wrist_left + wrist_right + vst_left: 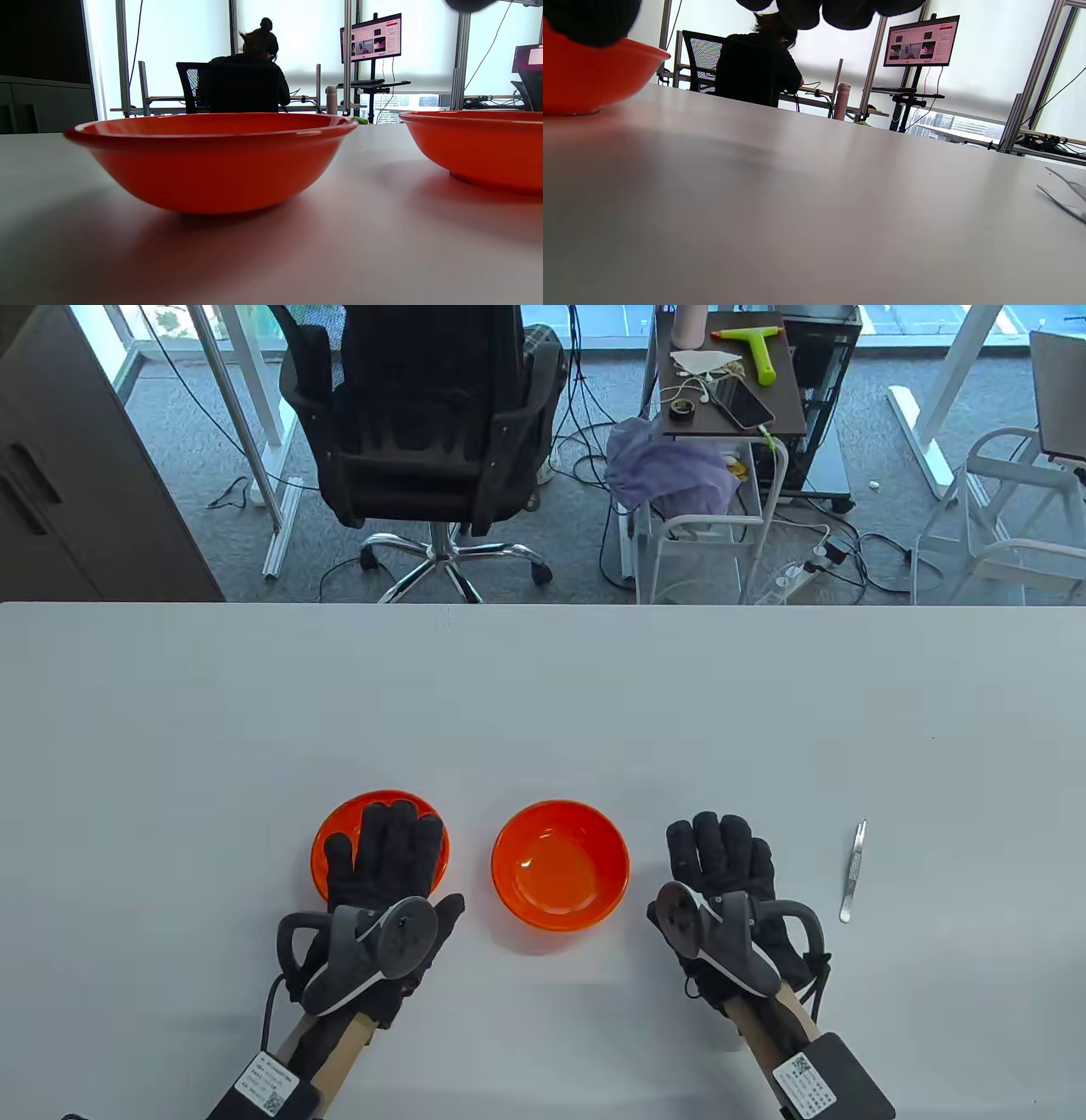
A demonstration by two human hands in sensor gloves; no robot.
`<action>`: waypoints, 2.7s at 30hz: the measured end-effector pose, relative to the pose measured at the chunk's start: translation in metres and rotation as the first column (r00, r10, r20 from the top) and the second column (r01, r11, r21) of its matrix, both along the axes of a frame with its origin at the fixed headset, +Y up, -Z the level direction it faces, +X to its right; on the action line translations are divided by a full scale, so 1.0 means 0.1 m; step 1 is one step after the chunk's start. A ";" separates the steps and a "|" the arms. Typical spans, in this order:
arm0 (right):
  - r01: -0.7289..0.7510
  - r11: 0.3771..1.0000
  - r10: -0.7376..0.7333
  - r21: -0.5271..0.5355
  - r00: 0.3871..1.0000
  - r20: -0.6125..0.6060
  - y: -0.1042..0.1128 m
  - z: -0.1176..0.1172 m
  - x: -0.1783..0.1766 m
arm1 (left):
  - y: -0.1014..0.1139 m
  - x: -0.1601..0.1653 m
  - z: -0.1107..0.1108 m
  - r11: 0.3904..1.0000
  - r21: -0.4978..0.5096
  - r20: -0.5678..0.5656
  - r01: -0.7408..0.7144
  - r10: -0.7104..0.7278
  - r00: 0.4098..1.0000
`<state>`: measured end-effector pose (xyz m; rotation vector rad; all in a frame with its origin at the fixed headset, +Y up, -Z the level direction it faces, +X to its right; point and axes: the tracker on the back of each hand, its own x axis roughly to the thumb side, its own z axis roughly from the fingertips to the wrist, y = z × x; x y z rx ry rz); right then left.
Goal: Pick sunflower seeds with tweezers into bowl
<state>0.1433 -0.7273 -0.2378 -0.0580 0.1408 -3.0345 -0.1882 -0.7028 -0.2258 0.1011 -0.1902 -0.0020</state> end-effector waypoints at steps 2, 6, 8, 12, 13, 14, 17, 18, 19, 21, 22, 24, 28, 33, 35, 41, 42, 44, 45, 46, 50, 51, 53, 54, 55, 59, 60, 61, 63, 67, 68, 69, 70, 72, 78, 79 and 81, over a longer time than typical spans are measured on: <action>-0.006 1.000 0.006 -0.003 1.000 0.002 0.00 0.00 0.00 | 0.00 0.00 0.00 1.000 -0.008 -0.001 0.000 0.000 1.000; -0.007 1.000 0.007 -0.001 1.000 0.005 0.01 0.01 0.00 | 0.00 0.00 0.00 1.000 -0.008 -0.003 -0.001 0.001 1.000; -0.001 1.000 0.001 0.006 1.000 0.006 0.02 0.01 0.01 | 0.00 0.00 0.00 1.000 -0.005 -0.004 -0.001 0.001 1.000; 0.004 1.000 -0.004 0.008 1.000 0.015 0.02 0.00 0.02 | -0.01 0.00 -0.01 1.000 -0.003 -0.001 -0.001 0.001 1.000; 0.005 1.000 -0.005 0.007 1.000 0.016 0.02 0.00 0.02 | -0.01 0.01 -0.01 1.000 -0.003 0.000 -0.002 0.002 1.000; 0.008 1.000 -0.008 0.006 1.000 0.022 0.03 0.00 0.03 | -0.01 0.01 -0.01 1.000 -0.004 -0.001 -0.001 0.001 1.000; 0.018 1.000 -0.019 0.011 0.999 0.040 0.03 -0.03 0.06 | -0.01 0.00 -0.01 1.000 -0.008 -0.003 -0.002 0.002 1.000; 0.020 1.000 -0.021 0.009 0.998 0.052 0.03 -0.04 0.08 | -0.01 0.00 -0.01 1.000 -0.009 -0.003 -0.003 0.003 1.000; 0.024 1.000 -0.025 0.010 0.998 0.062 0.04 -0.06 0.10 | -0.01 0.00 -0.01 1.000 -0.009 -0.004 -0.003 0.003 1.000; 0.031 0.999 -0.032 0.015 0.996 0.084 0.05 -0.08 0.15 | -0.01 0.00 -0.01 1.000 -0.009 -0.005 -0.003 0.003 1.000; 0.035 0.999 -0.037 0.021 0.994 0.105 0.05 -0.10 0.19 | -0.01 0.00 -0.01 1.000 -0.010 -0.005 -0.004 0.004 1.000; 0.044 0.999 -0.048 0.031 0.989 0.138 0.07 -0.14 0.26 | -0.01 0.00 -0.02 1.000 -0.011 -0.005 -0.004 0.004 1.000; 0.076 0.996 -0.088 0.056 0.963 0.257 0.10 -0.23 0.51 | -0.01 0.00 -0.02 1.000 -0.016 -0.007 -0.003 0.003 1.000; 0.167 0.979 -0.200 0.114 0.888 0.413 0.14 -0.31 0.94 | -0.01 -0.01 -0.03 1.000 -0.016 -0.011 -0.006 0.006 1.000; 0.199 0.970 -0.240 0.136 0.857 0.456 0.14 -0.32 1.09 | -0.01 -0.02 -0.03 1.000 -0.015 -0.014 -0.010 0.010 1.000; 0.302 0.937 -0.345 0.173 0.745 0.571 0.04 -0.36 1.54 | 0.00 -0.04 -0.04 1.000 -0.018 -0.025 -0.017 0.017 1.000; 0.307 0.936 -0.349 0.174 0.729 0.590 0.02 -0.37 1.58 | 0.00 -0.05 -0.04 1.000 -0.016 -0.027 -0.017 0.017 1.000; 0.300 0.939 -0.337 0.168 0.706 0.623 -0.01 -0.38 1.65 | 0.00 -0.05 -0.04 1.000 -0.018 -0.029 -0.017 0.017 0.999; 0.290 0.944 -0.319 0.155 0.698 0.641 -0.03 -0.39 1.68 | 0.00 -0.05 -0.04 1.000 -0.020 -0.029 -0.017 0.017 0.999; 0.276 0.952 -0.293 0.134 0.685 0.667 -0.06 -0.40 1.71 | -0.01 -0.05 -0.04 1.000 -0.022 -0.030 -0.017 0.017 0.999; 0.251 0.965 -0.226 0.076 0.648 0.727 -0.14 -0.44 1.78 | -0.01 -0.05 -0.04 1.000 -0.023 -0.029 -0.016 0.015 0.999; 0.251 0.965 -0.226 0.077 0.642 0.732 -0.16 -0.44 1.79 | -0.01 -0.05 -0.04 1.000 -0.023 -0.029 -0.016 0.015 0.999; 0.223 0.973 -0.196 0.066 0.631 0.751 -0.18 -0.45 1.82 | -0.01 -0.06 -0.04 1.000 -0.022 -0.029 -0.015 0.014 0.999; 0.212 0.975 -0.192 0.071 0.626 0.756 -0.18 -0.46 1.83 | -0.01 -0.06 -0.05 1.000 -0.022 -0.030 -0.015 0.014 0.999; 0.209 0.976 -0.186 0.068 0.620 0.762 -0.19 -0.47 1.83 | -0.01 -0.06 -0.05 1.000 -0.023 -0.030 -0.014 0.014 0.999; 0.189 0.981 -0.145 0.036 0.605 0.783 -0.24 -0.48 1.86 | -0.01 -0.06 -0.05 1.000 -0.026 -0.034 -0.016 0.015 0.999; 0.192 0.981 -0.148 0.038 0.602 0.785 -0.26 -0.48 1.87 | -0.01 -0.06 -0.05 0.999 -0.027 -0.035 -0.017 0.016 0.999; 0.198 0.980 -0.149 0.034 0.602 0.784 -0.27 -0.49 1.88 | -0.01 -0.06 -0.04 0.999 -0.027 -0.036 -0.017 0.016 0.999; 0.216 0.976 -0.150 0.023 0.596 0.789 -0.28 -0.49 1.88 | -0.01 -0.06 -0.04 0.999 -0.026 -0.038 -0.019 0.018 0.999; 0.222 0.975 -0.131 -0.007 0.602 0.788 -0.30 -0.51 1.88 | -0.01 -0.07 -0.04 0.999 -0.026 -0.040 -0.021 0.020 0.999; 0.224 0.974 -0.130 -0.010 0.600 0.789 -0.30 -0.51 1.88 | -0.01 -0.07 -0.04 0.999 -0.026 -0.040 -0.021 0.020 0.999; 0.225 0.974 -0.131 -0.011 0.604 0.786 -0.29 -0.51 1.87 | -0.01 -0.07 -0.04 0.999 -0.027 -0.041 -0.021 0.020 0.999; 0.224 0.975 -0.127 -0.017 0.610 0.782 -0.29 -0.51 1.86 | -0.01 -0.07 -0.04 0.999 -0.028 -0.042 -0.023 0.022 0.999; 0.220 0.975 -0.127 -0.018 0.625 0.770 -0.29 -0.50 1.84 | -0.01 -0.07 -0.04 0.999 -0.027 -0.043 -0.025 0.024 0.999; 0.253 0.966 -0.212 0.050 0.670 0.712 -0.20 -0.49 1.71 | -0.01 -0.08 -0.04 0.999 -0.026 -0.044 -0.027 0.026 0.999; 0.302 0.948 -0.287 0.099 0.681 0.673 -0.15 -0.49 1.66 | -0.01 -0.08 -0.04 0.999 -0.026 -0.044 -0.029 0.027 0.999; 0.376 0.913 -0.387 0.159 0.674 0.630 -0.09 -0.49 1.58 | -0.01 -0.08 -0.04 0.999 -0.027 -0.045 -0.029 0.028 0.999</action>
